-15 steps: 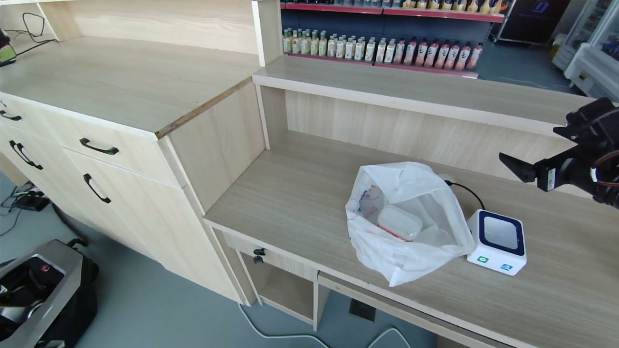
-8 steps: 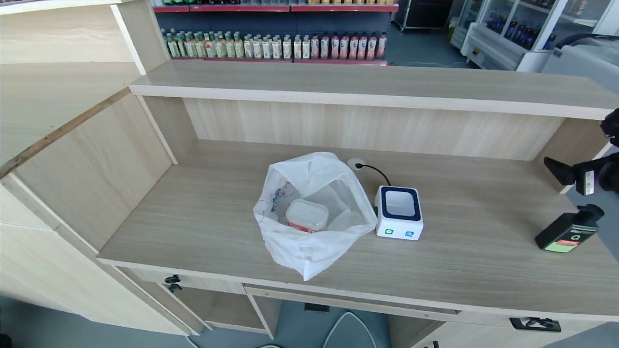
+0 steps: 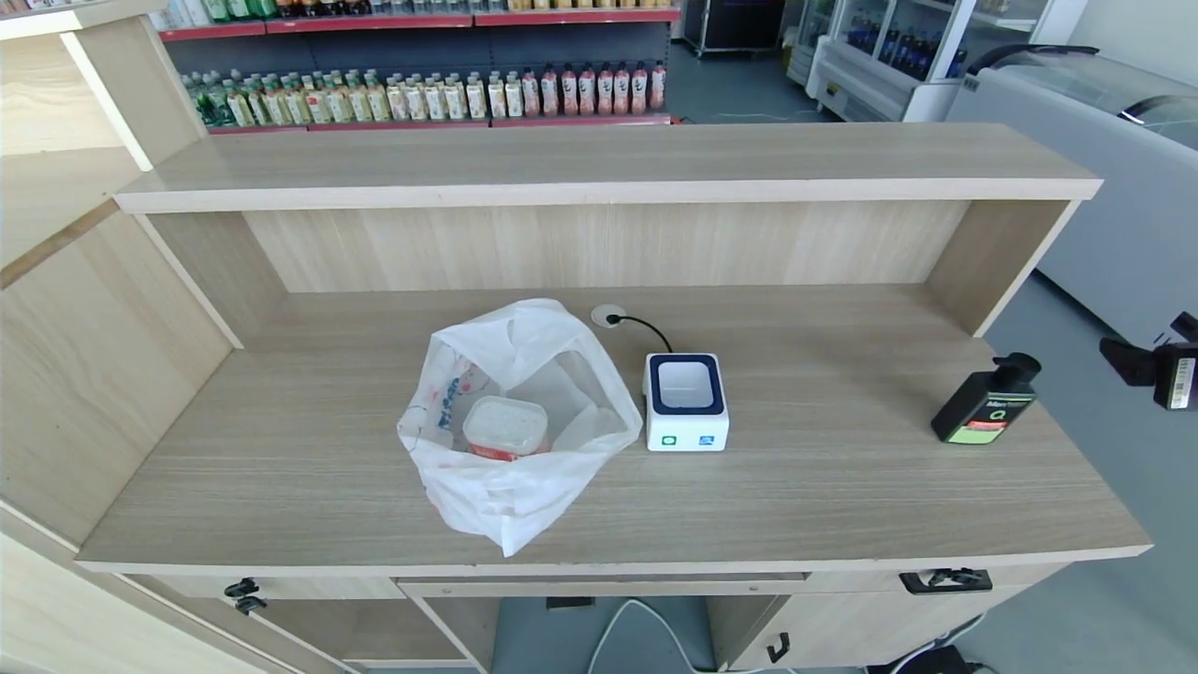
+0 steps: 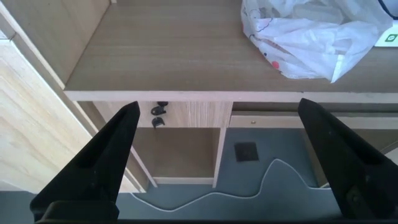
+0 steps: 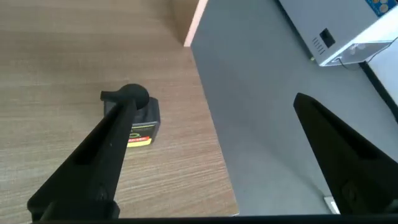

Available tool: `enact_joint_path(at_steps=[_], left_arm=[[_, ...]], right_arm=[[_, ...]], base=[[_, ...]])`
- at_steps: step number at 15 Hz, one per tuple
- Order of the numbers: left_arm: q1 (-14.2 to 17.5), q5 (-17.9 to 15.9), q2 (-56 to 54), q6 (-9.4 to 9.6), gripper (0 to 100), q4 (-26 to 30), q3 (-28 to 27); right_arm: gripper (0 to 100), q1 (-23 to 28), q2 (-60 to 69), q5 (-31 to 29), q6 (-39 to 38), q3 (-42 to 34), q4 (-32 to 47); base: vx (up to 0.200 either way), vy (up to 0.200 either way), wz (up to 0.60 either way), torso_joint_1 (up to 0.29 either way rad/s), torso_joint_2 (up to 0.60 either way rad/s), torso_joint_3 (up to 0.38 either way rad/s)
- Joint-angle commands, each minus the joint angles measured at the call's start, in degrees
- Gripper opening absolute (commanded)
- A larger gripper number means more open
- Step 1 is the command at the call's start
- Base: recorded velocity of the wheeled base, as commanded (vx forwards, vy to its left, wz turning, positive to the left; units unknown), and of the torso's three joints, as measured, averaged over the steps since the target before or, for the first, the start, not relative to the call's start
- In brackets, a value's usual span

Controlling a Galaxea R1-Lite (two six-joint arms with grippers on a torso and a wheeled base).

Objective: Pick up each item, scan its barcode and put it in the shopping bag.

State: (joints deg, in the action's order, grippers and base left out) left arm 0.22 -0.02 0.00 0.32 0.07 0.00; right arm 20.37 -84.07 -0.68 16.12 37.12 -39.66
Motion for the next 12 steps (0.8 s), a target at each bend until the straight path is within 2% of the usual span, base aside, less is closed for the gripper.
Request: enact_joint_path(at_steps=[1,3,7,10,11,12], left_arm=[[0.04,-0.06,0.0,0.03,100,0.01,0.0],[0.04,-0.06,0.0,0.03,100,0.01,0.0],[0.04,0.02,0.0,-0.05,100,0.01,0.0],[0.04,0.02,0.0,0.03,100,0.01,0.0],[0.04,0.02,0.0,0.03,100,0.01,0.0],[0.04,0.02,0.0,0.03,100,-0.07,0.0]], right_arm=[[100,2.13,0.66,1.65,-1.88,-1.88,1.95],[100,5.38,2.06,4.73,-3.02,-2.58,7.14],[100,11.89,-0.84,8.59,-3.2,-4.43,6.61],[100,11.89,-5.14,9.82,-2.93,-4.07,3.27],[100,11.45,-9.8,15.1,-2.49,-3.19,-0.77],[100,11.27,-11.65,16.59,-1.7,-2.67,-1.92]], base=[[0.0,0.0,0.0,0.0,0.0,0.0],[0.0,0.0,0.0,0.0,0.0,0.0],[0.0,0.0,0.0,0.0,0.0,0.0],[0.0,0.0,0.0,0.0,0.0,0.0],[0.0,0.0,0.0,0.0,0.0,0.0],[0.0,0.0,0.0,0.0,0.0,0.0]])
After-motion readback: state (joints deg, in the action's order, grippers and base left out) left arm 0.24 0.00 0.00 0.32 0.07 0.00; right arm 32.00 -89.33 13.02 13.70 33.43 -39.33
